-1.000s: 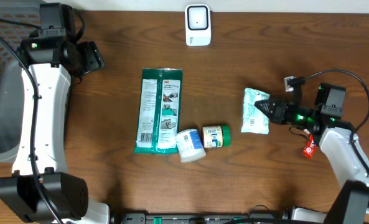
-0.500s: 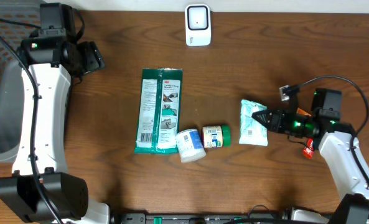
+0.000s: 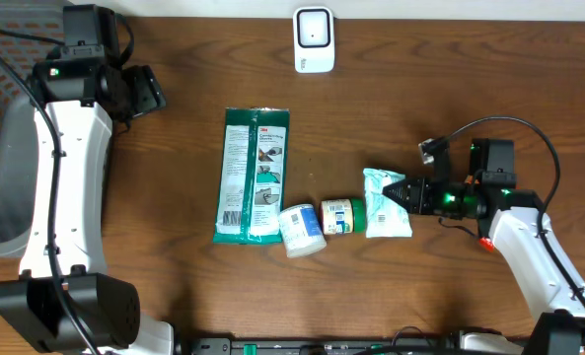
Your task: Scan the item barcode
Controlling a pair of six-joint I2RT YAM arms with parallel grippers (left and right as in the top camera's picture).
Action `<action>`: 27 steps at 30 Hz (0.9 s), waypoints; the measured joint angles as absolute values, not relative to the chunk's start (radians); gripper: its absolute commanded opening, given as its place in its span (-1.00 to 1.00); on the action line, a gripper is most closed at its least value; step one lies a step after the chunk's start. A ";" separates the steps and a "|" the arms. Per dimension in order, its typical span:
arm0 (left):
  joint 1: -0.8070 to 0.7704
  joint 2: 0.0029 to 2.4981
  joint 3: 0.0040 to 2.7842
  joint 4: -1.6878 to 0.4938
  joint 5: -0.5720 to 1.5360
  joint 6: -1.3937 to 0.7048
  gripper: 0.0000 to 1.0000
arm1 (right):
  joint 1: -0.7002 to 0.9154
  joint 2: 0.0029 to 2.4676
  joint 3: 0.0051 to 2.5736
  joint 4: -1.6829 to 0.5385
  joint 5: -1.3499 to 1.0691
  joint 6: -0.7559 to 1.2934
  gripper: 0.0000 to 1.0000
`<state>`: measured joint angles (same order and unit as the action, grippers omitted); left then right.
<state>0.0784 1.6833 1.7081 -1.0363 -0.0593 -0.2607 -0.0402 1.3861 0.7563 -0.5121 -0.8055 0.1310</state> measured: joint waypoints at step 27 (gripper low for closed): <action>0.078 1.683 1.708 -1.036 -0.059 -0.261 0.64 | 0.281 1.190 0.756 -0.369 -0.651 0.446 -0.97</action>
